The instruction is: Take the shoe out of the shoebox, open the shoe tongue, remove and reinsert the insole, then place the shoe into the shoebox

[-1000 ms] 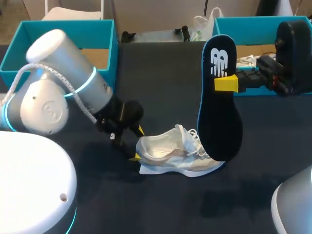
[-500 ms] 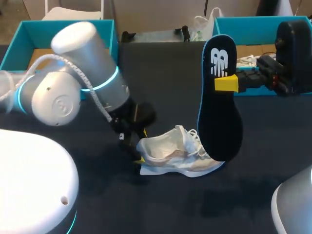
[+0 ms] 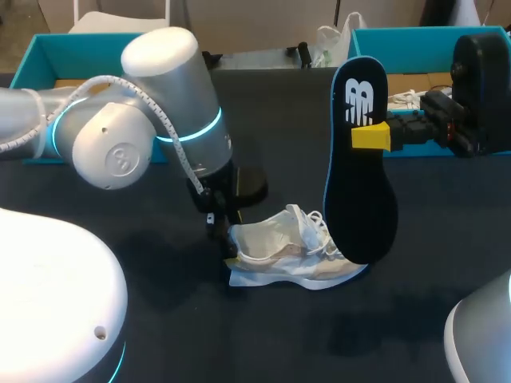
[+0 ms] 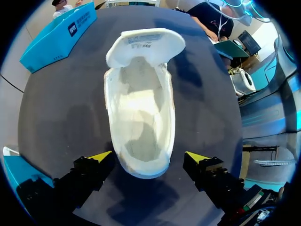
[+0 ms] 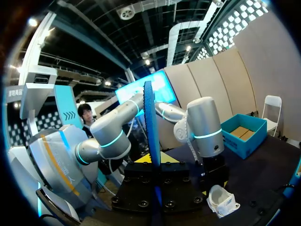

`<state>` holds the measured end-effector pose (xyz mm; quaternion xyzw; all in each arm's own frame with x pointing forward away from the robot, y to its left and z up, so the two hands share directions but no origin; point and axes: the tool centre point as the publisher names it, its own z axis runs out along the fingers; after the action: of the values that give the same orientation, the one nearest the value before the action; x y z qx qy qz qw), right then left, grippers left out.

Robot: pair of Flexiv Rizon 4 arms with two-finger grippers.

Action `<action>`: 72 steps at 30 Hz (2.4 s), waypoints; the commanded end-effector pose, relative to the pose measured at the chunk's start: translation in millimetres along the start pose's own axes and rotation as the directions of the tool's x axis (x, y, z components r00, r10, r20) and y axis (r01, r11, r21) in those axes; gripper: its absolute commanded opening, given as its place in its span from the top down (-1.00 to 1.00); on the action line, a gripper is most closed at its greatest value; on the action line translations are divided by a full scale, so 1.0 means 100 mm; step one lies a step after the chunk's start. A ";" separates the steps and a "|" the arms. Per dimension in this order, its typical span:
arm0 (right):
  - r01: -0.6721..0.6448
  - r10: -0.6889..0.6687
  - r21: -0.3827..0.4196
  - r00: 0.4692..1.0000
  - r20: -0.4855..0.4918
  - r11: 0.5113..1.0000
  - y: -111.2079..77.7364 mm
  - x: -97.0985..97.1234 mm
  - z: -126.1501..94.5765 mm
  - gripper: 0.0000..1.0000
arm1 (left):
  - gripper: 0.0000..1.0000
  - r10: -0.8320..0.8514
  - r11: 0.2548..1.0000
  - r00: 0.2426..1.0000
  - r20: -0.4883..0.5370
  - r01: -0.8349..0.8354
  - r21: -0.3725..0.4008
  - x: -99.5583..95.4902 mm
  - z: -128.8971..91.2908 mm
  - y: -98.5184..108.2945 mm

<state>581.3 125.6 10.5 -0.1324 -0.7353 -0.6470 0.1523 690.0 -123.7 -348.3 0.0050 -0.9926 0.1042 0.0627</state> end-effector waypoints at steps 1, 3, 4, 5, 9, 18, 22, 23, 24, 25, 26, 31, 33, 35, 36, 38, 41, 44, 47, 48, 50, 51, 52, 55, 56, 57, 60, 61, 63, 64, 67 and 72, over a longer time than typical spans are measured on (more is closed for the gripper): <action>-0.001 0.001 0.001 1.000 0.000 1.000 0.01 -0.01 0.02 1.00 | -1.00 -0.013 0.999 0.999 0.042 0.015 -0.048 0.00 -0.06 0.01; -0.001 0.001 0.001 1.000 0.000 1.000 0.01 -0.01 0.02 1.00 | -1.00 -0.026 0.997 0.997 0.067 0.030 -0.064 -0.03 -0.08 0.04; -0.001 0.001 0.001 1.000 0.000 1.000 0.01 -0.01 0.02 1.00 | -1.00 -0.024 0.998 0.998 0.062 0.027 -0.056 -0.04 -0.09 0.04; -0.001 0.001 0.001 1.000 0.000 1.000 0.01 -0.01 0.02 1.00 | -1.00 -0.022 0.998 0.998 0.066 0.026 -0.060 -0.05 -0.10 0.04; -0.001 0.001 0.001 1.000 0.000 1.000 0.01 -0.01 0.02 1.00 | -1.00 -0.022 0.997 0.998 0.066 0.027 -0.071 -0.07 -0.11 0.01; -0.001 0.001 0.001 1.000 0.000 1.000 0.01 -0.01 0.02 1.00 | -1.00 -0.032 0.996 0.998 0.050 0.036 -0.085 -0.04 -0.12 -0.08; -0.001 0.001 0.001 1.000 0.000 1.000 0.01 -0.01 0.02 1.00 | -1.00 -0.033 0.995 0.997 0.064 0.039 -0.090 -0.03 -0.16 -0.17; -0.001 0.001 0.001 1.000 0.000 1.000 0.01 -0.01 0.02 1.00 | -1.00 -0.032 0.995 0.997 0.066 0.038 -0.087 -0.03 -0.18 -0.21; -0.001 0.001 0.001 1.000 0.000 1.000 0.01 -0.01 0.02 1.00 | -1.00 -0.030 0.996 0.997 0.066 0.036 -0.085 -0.04 -0.18 -0.24; -0.001 0.001 0.001 1.000 0.000 1.000 0.01 -0.01 0.02 1.00 | -1.00 -0.030 0.996 0.997 0.067 0.035 -0.084 -0.08 -0.18 -0.27; -0.001 0.001 0.001 1.000 0.000 1.000 0.01 -0.01 0.02 1.00 | -1.00 -0.027 0.996 0.997 0.069 0.032 -0.083 -0.10 -0.18 -0.30; -0.001 0.001 0.001 1.000 0.000 1.000 0.01 -0.01 0.02 1.00 | -1.00 -0.018 0.995 0.995 0.097 0.027 -0.095 -0.26 -0.11 -0.50; -0.001 0.001 0.001 1.000 0.000 1.000 0.01 -0.01 0.02 1.00 | -1.00 -0.016 0.995 0.995 0.095 0.025 -0.092 -0.33 -0.05 -0.56; -0.001 0.001 0.001 1.000 0.000 1.000 0.01 -0.01 0.02 1.00 | -1.00 -0.019 0.994 0.994 0.110 0.031 -0.106 -0.40 0.02 -0.62; -0.001 0.001 0.001 1.000 0.000 1.000 0.01 -0.01 0.02 1.00 | -1.00 -0.018 0.994 0.993 0.115 0.030 -0.103 -0.43 0.05 -0.63; -0.001 0.001 0.001 1.000 0.000 1.000 0.01 -0.01 0.02 1.00 | -1.00 -0.025 0.994 0.993 0.115 0.037 -0.101 -0.50 0.12 -0.66; -0.001 0.001 0.001 1.000 0.000 1.000 0.01 -0.01 0.02 1.00 | -1.00 -0.035 0.993 0.993 0.114 0.047 -0.104 -0.54 0.22 -0.69; -0.001 0.001 0.001 1.000 0.000 1.000 0.01 -0.01 0.02 1.00 | -1.00 -0.045 0.994 0.993 0.113 0.056 -0.097 -0.53 0.29 -0.69; -0.001 0.001 0.001 1.000 0.000 1.000 0.01 -0.01 0.02 1.00 | -0.96 -0.054 0.993 0.992 0.115 0.065 -0.095 -0.53 0.37 -0.68; -0.001 0.001 0.001 1.000 0.000 1.000 0.01 -0.01 0.02 1.00 | -0.95 -0.054 0.993 0.992 0.115 0.065 -0.095 -0.53 0.39 -0.68; -0.001 0.001 0.001 1.000 0.000 1.000 0.01 -0.01 0.02 1.00 | -0.71 -0.064 0.992 0.992 0.113 0.075 -0.098 -0.54 0.44 -0.66; -0.001 0.001 0.001 1.000 0.000 1.000 0.01 -0.01 0.02 1.00 | -0.69 -0.065 0.992 0.992 0.112 0.076 -0.099 -0.53 0.45 -0.65; -0.001 0.001 0.001 1.000 0.000 1.000 0.01 -0.01 0.02 1.00 | -0.69 -0.067 0.992 0.991 0.112 0.078 -0.099 -0.53 0.46 -0.65; -0.001 0.001 0.001 1.000 0.000 1.000 0.01 -0.01 0.02 1.00 | -0.49 -0.072 0.991 0.991 0.113 0.084 -0.105 -0.51 0.49 -0.63; -0.001 0.001 0.001 1.000 0.000 1.000 0.01 -0.01 0.02 1.00 | -0.50 -0.072 0.991 0.991 0.111 0.084 -0.107 -0.50 0.50 -0.62; -0.001 0.001 0.001 1.000 0.000 1.000 0.01 -0.01 0.02 1.00 | -0.50 -0.072 0.991 0.991 0.110 0.084 -0.108 -0.50 0.51 -0.62; -0.001 0.001 0.001 1.000 0.000 1.000 0.01 -0.01 0.02 1.00 | -0.44 -0.074 0.990 0.991 0.107 0.086 -0.114 -0.48 0.54 -0.61; -0.001 0.001 0.001 1.000 0.000 1.000 0.01 -0.01 0.02 1.00 | -0.39 -0.077 0.989 0.991 0.107 0.089 -0.116 -0.48 0.54 -0.61; -0.001 0.001 0.001 1.000 0.000 1.000 0.01 -0.01 0.02 1.00 | 0.40 -0.079 0.989 0.991 0.106 0.091 -0.119 -0.47 0.55 -0.60; -0.001 0.001 0.001 1.000 0.000 1.000 0.01 -0.01 0.02 1.00 | 1.00 -0.080 0.988 0.991 0.106 0.092 -0.120 -0.47 0.56 -0.60; -0.001 0.001 0.001 1.000 0.000 1.000 0.01 -0.01 0.02 1.00 | 1.00 -0.079 0.990 0.992 0.103 0.091 -0.110 -0.45 0.55 -0.59; -0.001 0.001 0.001 1.000 0.000 1.000 0.01 -0.01 0.02 1.00 | 1.00 -0.072 0.992 0.993 0.091 0.081 -0.098 -0.43 0.51 -0.58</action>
<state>581.3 125.6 10.6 -0.1324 -0.7354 -0.6469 0.1523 727.9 -195.9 -392.2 0.0461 -0.9976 0.0473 0.0222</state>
